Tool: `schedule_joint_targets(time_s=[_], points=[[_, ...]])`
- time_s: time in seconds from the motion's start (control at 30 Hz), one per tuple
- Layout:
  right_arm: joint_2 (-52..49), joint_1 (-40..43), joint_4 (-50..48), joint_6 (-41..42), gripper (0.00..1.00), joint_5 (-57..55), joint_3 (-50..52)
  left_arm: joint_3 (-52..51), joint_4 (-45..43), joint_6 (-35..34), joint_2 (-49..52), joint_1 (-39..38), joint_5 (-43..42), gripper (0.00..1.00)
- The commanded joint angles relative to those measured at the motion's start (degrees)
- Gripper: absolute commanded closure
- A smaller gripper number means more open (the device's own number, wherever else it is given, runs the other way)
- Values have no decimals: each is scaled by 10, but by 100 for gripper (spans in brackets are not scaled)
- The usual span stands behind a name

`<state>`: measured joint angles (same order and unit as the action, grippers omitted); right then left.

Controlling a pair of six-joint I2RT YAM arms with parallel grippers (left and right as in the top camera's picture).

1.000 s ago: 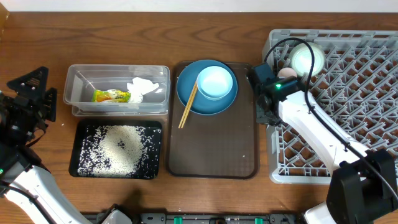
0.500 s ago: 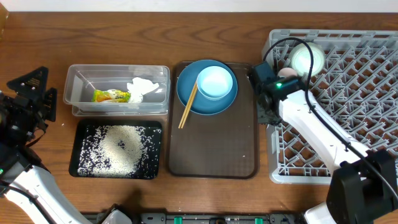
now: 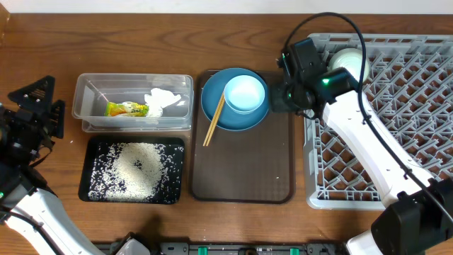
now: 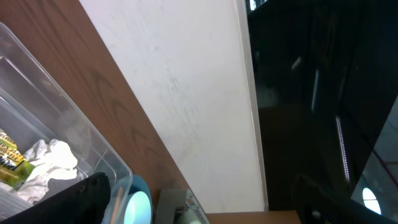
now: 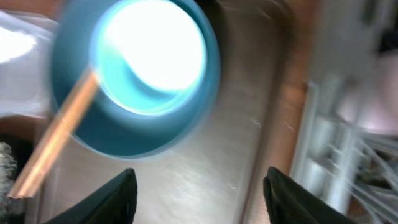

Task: Sort waste into correct bins and load items into the dishwasher rack
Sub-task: 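Move the right gripper left to the light blue bowl on the plate, then grasp the light blue bowl's rim with the right gripper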

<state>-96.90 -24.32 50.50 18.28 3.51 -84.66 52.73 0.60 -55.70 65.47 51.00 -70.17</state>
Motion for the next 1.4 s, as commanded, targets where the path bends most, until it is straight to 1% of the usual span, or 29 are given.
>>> schedule_joint_targets(time_s=[0.0,0.17,0.27,0.4,0.57,0.7,0.87,0.93,0.97,1.0,1.07,1.13,1.2,1.27,1.37], points=[[-3,-18,-24,-20,38,64,5,7,-2,-1,0,2,-8,5],[-20,-55,-62,-101,36,64,5,7,-2,-1,0,2,-8,5],[-36,-76,-80,-179,32,64,5,7,-2,-1,0,2,-8,5],[-66,-98,-89,-258,31,51,5,7,-2,-1,0,2,-8,5],[-116,-108,-100,-289,32,-9,5,7,-2,-1,0,2,-8,5],[-150,-108,-109,-308,33,-9,5,7,-2,-1,0,2,-8,5],[-180,-108,-123,-308,35,-9,5,7,-2,-1,0,2,-8,5],[-185,-108,-130,-308,37,-9,5,7,-2,-1,0,2,-8,5],[-186,-108,-132,-308,40,-9,5,7,-2,-1,0,2,-8,5],[-187,-108,-135,-308,45,-9,5,7,-2,-1,0,3,-8,5],[-187,-108,-137,-308,62,-9,5,7,-2,-1,0,2,-8,5],[-187,-108,-138,-308,73,-9,5,7,-2,-1,0,3,-8,5],[-187,-108,-137,-308,74,-9,5,7,-2,-1,0,2,-8,5],[-187,-108,-134,-308,72,-10,5,7,-2,-1,0,2,-8,5],[-187,-108,-129,-308,72,-14,5,7,-2,-1,0,2,-8,5]])
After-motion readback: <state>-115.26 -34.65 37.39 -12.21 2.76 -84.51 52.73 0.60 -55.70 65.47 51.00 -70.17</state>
